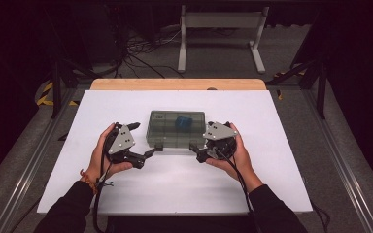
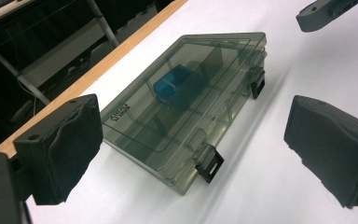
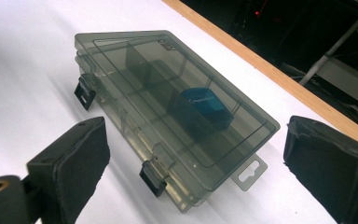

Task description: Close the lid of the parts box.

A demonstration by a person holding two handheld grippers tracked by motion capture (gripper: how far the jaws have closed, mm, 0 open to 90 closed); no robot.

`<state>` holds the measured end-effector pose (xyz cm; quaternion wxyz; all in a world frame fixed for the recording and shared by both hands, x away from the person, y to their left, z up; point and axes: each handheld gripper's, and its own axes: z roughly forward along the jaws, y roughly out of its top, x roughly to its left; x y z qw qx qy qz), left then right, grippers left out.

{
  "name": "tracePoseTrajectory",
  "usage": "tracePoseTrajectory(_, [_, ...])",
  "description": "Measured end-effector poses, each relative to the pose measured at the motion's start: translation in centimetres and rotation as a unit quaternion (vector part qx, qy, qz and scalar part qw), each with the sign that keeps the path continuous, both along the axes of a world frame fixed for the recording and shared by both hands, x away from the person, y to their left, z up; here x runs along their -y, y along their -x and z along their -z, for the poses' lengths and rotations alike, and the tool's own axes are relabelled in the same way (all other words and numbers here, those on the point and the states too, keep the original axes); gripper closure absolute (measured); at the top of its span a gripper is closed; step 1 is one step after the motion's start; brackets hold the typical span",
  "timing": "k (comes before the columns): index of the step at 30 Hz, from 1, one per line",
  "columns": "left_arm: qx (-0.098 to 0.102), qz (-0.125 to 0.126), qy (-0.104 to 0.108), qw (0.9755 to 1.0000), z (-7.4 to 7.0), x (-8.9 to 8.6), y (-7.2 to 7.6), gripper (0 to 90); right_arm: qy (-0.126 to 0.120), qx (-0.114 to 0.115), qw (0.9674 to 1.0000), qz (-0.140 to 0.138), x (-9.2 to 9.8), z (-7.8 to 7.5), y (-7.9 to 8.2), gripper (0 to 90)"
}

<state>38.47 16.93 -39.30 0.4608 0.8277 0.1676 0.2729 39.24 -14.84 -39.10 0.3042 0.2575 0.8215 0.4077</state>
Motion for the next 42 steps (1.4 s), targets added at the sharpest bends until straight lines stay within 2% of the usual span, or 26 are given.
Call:
tracePoseTrajectory(13, [0.007, 0.006, -0.006, 0.9999, -0.2, -0.6, 1.4, 4.9, 0.005, 0.004, 1.0000, -0.003, 0.7, 0.1, 0.8, 7.0])
tracePoseTrajectory(16, [0.014, -0.001, -0.001, 0.9999, -0.3, -1.1, 1.7, 5.4, 0.007, 0.003, 1.0000, -0.004, 0.8, 0.0, 1.0, 7.0])
tracePoseTrajectory(19, [0.013, -0.001, 0.004, 0.9999, -0.3, -1.4, 2.0, 5.6, 0.008, 0.004, 0.9999, -0.005, 0.9, 0.0, 1.2, 6.9])
tracePoseTrajectory(32, [0.016, 0.004, -0.006, 0.9998, -0.1, -2.0, 2.8, 5.6, 0.030, 0.013, 0.9994, -0.009, 1.5, 0.3, 2.0, 6.7])
tracePoseTrajectory(42, [0.018, 0.002, -0.008, 0.9998, -0.1, -2.8, 3.5, 5.6, 0.031, 0.017, 0.9993, -0.009, 2.4, 0.2, 2.8, 6.7])
